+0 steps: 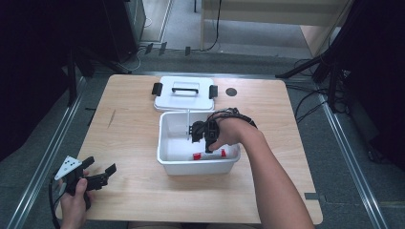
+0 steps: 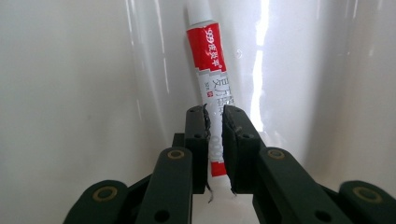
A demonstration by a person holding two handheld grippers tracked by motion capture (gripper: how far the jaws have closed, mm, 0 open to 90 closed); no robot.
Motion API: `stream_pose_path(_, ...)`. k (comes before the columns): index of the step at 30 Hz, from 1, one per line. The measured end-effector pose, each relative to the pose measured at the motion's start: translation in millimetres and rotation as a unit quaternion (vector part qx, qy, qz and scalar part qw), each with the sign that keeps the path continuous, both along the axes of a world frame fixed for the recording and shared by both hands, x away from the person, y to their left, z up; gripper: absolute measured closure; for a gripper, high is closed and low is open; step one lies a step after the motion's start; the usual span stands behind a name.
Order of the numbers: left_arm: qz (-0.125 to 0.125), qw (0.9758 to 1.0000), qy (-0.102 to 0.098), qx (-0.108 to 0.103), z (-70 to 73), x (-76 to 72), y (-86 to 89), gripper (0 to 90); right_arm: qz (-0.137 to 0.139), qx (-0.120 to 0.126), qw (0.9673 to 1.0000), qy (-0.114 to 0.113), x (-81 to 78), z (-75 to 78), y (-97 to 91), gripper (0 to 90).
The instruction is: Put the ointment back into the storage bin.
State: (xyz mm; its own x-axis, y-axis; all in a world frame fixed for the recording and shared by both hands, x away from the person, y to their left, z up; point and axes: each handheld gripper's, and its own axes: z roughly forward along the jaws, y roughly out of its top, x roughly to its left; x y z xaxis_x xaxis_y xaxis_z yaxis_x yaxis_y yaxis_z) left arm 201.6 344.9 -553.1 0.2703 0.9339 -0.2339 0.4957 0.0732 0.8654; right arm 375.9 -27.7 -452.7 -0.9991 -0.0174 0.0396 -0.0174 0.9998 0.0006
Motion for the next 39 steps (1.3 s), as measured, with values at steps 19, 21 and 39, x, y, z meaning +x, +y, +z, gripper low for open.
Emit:
stream_pose_path(19, 0.002, 1.0000, 0.000, 0.003, 0.1, 0.2, -0.8, 0.1, -0.027, 0.028, 0.9986, -0.034, -22.1, 68.3, -56.2, 80.4)
stream_pose_path(21, 0.002, 1.0000, -0.001, 0.004, 0.1, 0.2, -0.8, 0.1, -0.033, 0.029, 0.9983, -0.038, -23.4, 72.6, -65.0, 80.3)
stream_pose_path(39, 0.004, 1.0000, -0.001, 0.003, 0.1, -0.3, -0.9, 0.1, -0.083, 0.039, 0.9946, -0.048, -27.2, 78.5, -134.3, 77.5)
